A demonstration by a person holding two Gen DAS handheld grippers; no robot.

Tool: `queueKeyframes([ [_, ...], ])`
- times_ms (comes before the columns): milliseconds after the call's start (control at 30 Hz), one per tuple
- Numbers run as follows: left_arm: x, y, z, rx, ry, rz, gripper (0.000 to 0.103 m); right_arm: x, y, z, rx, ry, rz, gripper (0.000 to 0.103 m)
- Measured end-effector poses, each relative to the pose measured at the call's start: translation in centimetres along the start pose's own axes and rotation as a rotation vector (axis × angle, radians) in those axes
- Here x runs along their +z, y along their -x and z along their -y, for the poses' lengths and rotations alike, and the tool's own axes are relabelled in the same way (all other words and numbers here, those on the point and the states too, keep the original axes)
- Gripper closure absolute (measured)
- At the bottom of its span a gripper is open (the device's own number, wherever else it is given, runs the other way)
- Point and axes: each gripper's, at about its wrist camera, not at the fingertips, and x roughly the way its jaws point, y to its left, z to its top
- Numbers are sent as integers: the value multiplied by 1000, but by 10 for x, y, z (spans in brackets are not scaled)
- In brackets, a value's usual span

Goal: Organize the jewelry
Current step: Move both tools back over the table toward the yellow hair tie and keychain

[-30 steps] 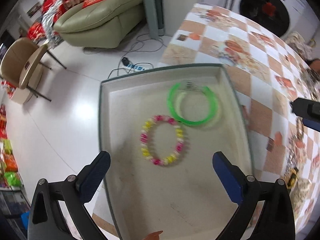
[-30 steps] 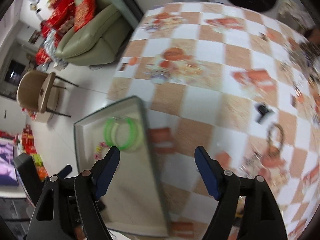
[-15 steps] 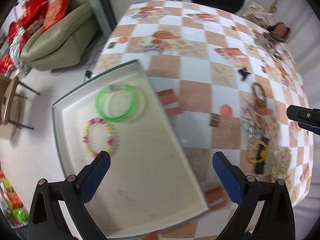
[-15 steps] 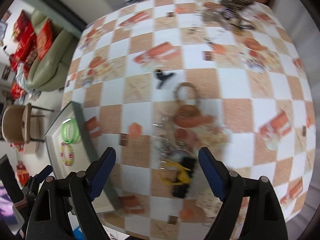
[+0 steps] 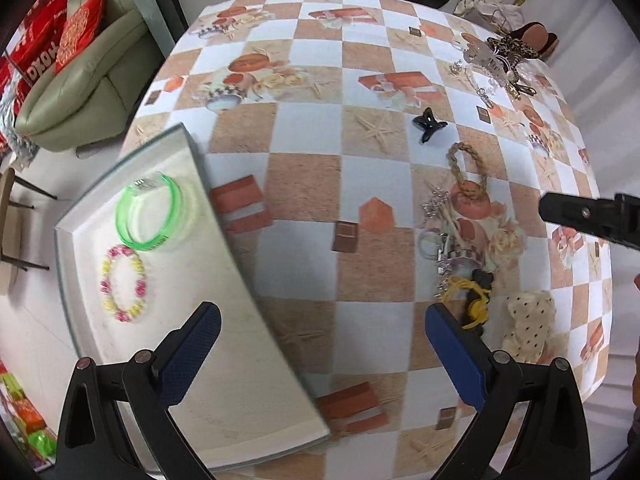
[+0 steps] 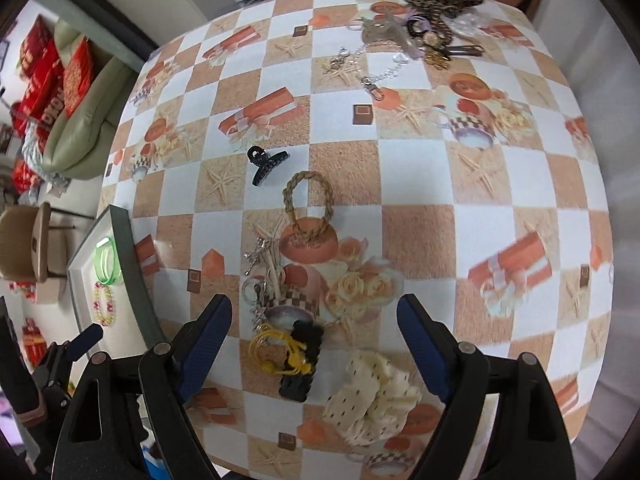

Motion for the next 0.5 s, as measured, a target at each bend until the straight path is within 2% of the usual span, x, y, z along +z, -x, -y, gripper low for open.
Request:
queueKeyframes([
  [200,-4,-8,22,-5,39,-15,0,22,-14,-3,9,93,-28,16],
  [367,-9,-14,34,-9,77,-26,0,29,-29,-12,67,153,-76,17],
  [500,-15,-20,39,-9,122,-30,2,34,-45,-22,110,197,-114,40],
])
